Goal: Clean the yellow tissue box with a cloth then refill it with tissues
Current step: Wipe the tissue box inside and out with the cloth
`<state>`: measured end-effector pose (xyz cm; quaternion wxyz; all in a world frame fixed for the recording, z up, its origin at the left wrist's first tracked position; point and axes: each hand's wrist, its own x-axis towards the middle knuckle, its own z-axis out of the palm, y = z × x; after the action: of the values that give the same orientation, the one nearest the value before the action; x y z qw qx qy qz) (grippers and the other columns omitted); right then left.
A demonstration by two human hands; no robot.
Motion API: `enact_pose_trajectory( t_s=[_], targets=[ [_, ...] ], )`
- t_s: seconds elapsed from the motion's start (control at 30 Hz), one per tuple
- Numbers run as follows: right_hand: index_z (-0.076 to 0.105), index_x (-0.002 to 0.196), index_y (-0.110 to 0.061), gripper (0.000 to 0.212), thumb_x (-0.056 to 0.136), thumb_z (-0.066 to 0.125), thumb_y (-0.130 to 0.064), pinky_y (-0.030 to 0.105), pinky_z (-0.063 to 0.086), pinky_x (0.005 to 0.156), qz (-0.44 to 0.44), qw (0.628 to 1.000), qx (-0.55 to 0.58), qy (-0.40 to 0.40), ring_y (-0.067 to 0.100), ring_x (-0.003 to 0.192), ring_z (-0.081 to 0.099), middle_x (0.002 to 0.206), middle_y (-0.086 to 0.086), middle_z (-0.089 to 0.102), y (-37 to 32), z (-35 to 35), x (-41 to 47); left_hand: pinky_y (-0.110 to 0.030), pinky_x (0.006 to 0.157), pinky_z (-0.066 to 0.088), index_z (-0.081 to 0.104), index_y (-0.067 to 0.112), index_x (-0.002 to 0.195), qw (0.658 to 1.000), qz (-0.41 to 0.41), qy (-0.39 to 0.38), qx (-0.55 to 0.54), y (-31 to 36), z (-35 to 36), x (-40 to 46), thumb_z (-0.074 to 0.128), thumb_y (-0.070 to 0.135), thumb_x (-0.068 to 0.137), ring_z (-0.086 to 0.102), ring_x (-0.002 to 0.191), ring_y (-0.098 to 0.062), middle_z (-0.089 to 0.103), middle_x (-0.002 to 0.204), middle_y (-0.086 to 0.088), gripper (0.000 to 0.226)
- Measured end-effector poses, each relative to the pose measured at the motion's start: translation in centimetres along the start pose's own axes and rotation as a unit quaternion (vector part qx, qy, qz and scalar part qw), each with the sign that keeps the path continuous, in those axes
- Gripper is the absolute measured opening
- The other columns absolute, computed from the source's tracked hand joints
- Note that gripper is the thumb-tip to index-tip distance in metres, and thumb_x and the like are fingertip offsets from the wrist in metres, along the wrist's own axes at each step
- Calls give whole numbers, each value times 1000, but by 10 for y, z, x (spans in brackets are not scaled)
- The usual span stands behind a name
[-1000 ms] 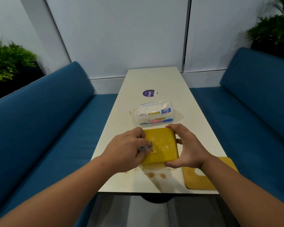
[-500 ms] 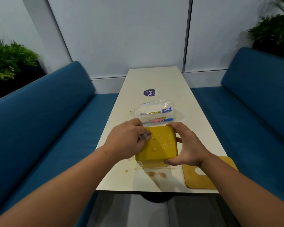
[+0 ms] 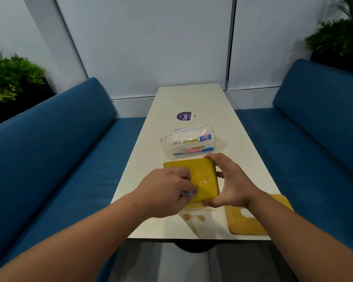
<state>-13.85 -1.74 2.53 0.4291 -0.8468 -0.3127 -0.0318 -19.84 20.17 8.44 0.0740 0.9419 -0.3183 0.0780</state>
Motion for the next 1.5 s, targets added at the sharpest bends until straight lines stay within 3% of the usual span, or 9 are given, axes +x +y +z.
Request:
enact_pose_trajectory(
  t_s=[0.17,0.33,0.47,0.6,0.8,0.97,1.17,1.3,1.5],
  targets=[
    [31,135,-38,105,49,90,-49,9,45,87,1,1000,2,4,-5,122,39,135,-24,35,-1,0,-1,-23,68,37,68,34,115,991,-112,74,12,-16,-7,9,46,42,96,55,94,-13,56,107,11,30],
    [31,134,-40,105,49,91,-48,8,45,87,-5,1000,0,9,-6,122,38,131,-34,32,-1,2,-2,-24,69,44,67,36,115,999,-39,15,2,3,4,1,45,44,92,55,89,-12,56,102,11,33],
    [29,134,-44,102,51,88,-52,11,45,89,-15,1000,-7,22,-4,125,38,135,-32,31,-4,1,-2,-24,71,43,65,35,119,986,-147,77,4,-15,-5,6,46,43,96,56,95,-13,55,111,13,31],
    [26,139,-42,106,53,88,-53,20,47,94,-40,998,-29,30,4,130,38,142,-22,33,-10,1,0,-23,72,41,63,32,121,978,-185,95,1,-20,-9,2,47,41,96,55,96,-13,57,113,12,31],
    [35,139,-25,110,47,90,-49,42,51,93,-59,996,-52,51,16,125,45,138,-7,43,-21,5,11,-25,81,43,61,31,119,985,-136,107,0,-5,-14,17,49,43,95,52,106,-13,58,118,12,30],
    [37,137,-24,107,48,87,-54,40,53,90,-62,994,-72,56,14,124,45,137,-8,43,-28,1,11,-26,77,45,68,29,113,975,-171,140,-27,-23,-20,6,56,39,93,56,99,-15,60,111,11,25],
    [43,136,-19,105,47,86,-53,38,52,91,-69,992,-89,54,14,120,48,134,-6,48,-35,5,14,-27,80,44,65,33,119,987,-107,117,-13,2,-17,27,54,41,94,51,106,-13,58,116,12,29],
    [40,138,-20,107,48,82,-60,39,52,92,-67,991,-101,49,15,123,46,137,-5,46,-37,1,14,-26,74,46,70,32,111,976,-142,163,-30,-17,-18,14,58,40,92,56,97,-15,62,108,11,24],
    [44,136,-17,104,47,84,-50,36,50,94,-79,992,-86,52,13,120,50,133,-6,51,-42,5,17,-29,72,50,72,29,106,985,-74,154,-8,5,-12,30,58,35,89,58,96,-17,65,104,9,23]
  ],
)
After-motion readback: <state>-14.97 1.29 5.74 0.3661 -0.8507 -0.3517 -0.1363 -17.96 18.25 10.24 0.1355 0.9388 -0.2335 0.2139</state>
